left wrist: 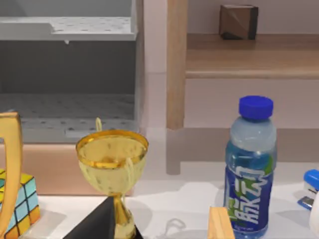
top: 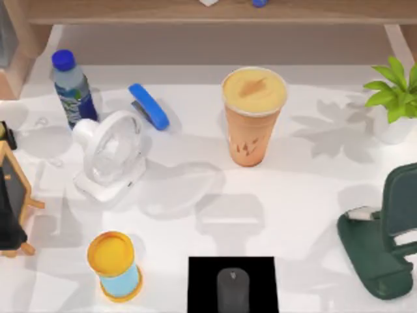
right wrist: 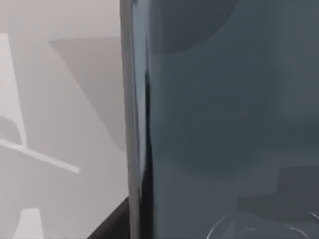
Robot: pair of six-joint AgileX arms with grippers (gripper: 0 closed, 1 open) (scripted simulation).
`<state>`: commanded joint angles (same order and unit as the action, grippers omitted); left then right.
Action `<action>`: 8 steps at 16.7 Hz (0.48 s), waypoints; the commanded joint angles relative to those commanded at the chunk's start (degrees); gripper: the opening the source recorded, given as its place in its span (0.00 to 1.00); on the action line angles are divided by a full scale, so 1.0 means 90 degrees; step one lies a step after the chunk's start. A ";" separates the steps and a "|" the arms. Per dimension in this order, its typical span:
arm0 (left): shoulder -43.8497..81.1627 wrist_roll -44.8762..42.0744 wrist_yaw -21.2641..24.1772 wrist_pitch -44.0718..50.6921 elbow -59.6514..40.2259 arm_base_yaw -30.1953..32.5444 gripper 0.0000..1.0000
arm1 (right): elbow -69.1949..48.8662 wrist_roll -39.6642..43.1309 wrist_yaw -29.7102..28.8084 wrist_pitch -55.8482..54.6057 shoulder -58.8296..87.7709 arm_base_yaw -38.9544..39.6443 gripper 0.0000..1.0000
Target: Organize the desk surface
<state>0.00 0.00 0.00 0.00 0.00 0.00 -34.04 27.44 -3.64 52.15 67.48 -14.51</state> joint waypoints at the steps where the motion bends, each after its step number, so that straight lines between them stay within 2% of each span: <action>1: 0.0000 0.0000 0.0000 0.0000 0.0000 0.0000 1.00 | 0.0016 -0.0293 -0.0215 0.0116 -0.0329 0.0237 0.00; 4: 0.0000 0.0000 0.0000 0.0000 0.0000 0.0000 1.00 | 0.0051 -0.1339 -0.0973 0.0362 -0.1577 0.1330 0.00; 8: 0.0000 0.0000 0.0000 0.0000 0.0000 0.0000 1.00 | 0.0063 -0.2864 -0.1998 0.0136 -0.3399 0.3492 0.00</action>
<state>0.00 0.00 0.00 0.00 0.00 0.00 -33.47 1.66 -21.62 53.37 36.89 16.92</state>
